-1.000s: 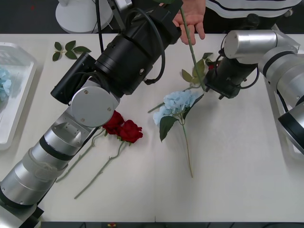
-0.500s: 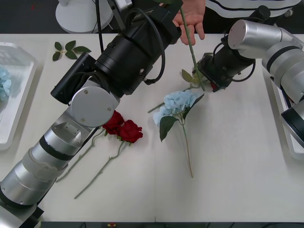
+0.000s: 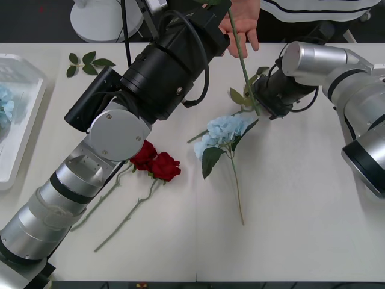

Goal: Place the red flowers into the right box and the blue flowers into the left box. If a person shows an open palm, hand one flower to the person first, then continue sorting.

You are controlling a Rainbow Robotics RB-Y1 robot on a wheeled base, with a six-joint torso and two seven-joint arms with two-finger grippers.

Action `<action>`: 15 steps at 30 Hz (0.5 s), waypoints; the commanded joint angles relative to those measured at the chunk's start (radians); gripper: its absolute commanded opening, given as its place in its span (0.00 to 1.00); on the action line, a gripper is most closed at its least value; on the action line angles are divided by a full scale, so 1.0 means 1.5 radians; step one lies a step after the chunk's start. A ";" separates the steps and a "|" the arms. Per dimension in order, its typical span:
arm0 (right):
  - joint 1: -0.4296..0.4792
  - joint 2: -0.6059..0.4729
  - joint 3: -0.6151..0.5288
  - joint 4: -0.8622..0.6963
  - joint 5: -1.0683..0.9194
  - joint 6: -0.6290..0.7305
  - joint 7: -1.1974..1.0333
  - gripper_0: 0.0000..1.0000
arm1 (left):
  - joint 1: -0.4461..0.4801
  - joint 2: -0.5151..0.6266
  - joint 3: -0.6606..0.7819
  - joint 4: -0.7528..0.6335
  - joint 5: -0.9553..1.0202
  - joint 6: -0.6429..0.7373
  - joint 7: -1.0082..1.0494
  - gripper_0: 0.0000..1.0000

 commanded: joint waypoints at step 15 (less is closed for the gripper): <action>-0.026 0.080 -0.009 0.075 0.015 -0.077 -0.042 1.00 | 0.005 -0.014 -0.005 -0.029 0.005 -0.010 0.039 0.00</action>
